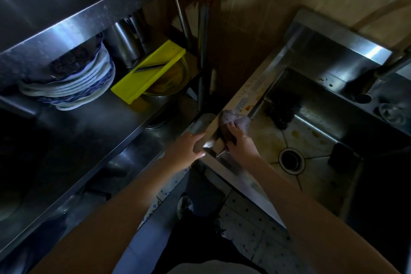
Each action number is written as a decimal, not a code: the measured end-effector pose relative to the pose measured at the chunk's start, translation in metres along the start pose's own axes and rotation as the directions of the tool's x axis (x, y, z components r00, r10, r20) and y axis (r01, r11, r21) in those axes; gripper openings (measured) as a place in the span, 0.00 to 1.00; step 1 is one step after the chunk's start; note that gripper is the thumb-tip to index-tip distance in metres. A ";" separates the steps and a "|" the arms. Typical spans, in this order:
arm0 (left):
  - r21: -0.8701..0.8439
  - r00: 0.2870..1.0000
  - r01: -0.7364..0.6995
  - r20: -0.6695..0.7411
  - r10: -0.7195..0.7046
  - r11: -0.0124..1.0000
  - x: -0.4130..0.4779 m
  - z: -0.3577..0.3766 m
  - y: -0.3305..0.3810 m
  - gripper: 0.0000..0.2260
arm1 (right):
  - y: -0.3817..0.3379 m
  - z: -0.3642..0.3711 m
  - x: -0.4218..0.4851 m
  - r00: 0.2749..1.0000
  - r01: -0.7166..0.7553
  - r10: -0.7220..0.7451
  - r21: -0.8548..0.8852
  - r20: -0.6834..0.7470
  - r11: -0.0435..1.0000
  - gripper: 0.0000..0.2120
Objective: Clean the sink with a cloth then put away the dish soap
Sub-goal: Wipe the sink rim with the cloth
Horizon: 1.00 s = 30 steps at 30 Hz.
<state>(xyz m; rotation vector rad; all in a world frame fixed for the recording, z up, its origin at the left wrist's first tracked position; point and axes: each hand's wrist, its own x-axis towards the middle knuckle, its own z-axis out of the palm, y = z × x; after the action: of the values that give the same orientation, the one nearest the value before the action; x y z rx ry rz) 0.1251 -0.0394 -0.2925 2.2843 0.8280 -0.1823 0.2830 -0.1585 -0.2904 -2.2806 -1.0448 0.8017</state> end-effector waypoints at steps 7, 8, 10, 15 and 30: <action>-0.041 0.998 0.007 -0.058 -0.009 0.999 0.000 0.000 0.001 0.27 | 0.003 0.011 -0.024 0.972 0.145 -0.120 -0.112 0.202 0.983 0.25; -0.040 0.998 0.010 -0.063 -0.013 0.999 0.000 0.000 0.001 0.28 | 0.003 0.012 -0.026 0.965 0.150 -0.122 -0.103 0.234 0.983 0.25; -0.034 0.998 0.013 -0.063 -0.015 0.999 -0.001 0.000 0.000 0.30 | 0.006 0.010 -0.029 0.957 0.152 -0.121 -0.101 0.262 0.983 0.25; -0.068 0.999 0.027 -0.044 -0.030 0.997 -0.003 -0.002 -0.008 0.30 | 0.009 0.007 -0.037 0.959 0.146 -0.114 -0.105 0.260 0.984 0.24; -0.085 1.000 0.011 -0.013 -0.012 0.996 -0.001 0.000 -0.031 0.28 | 0.012 0.008 -0.030 0.953 0.199 -0.164 -0.118 0.255 0.973 0.27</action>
<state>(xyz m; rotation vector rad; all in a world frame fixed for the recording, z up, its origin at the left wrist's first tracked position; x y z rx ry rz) 0.1055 -0.0226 -0.3099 2.2042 0.8402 -0.1349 0.2678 -0.1871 -0.2944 -2.1973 -1.4440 0.9751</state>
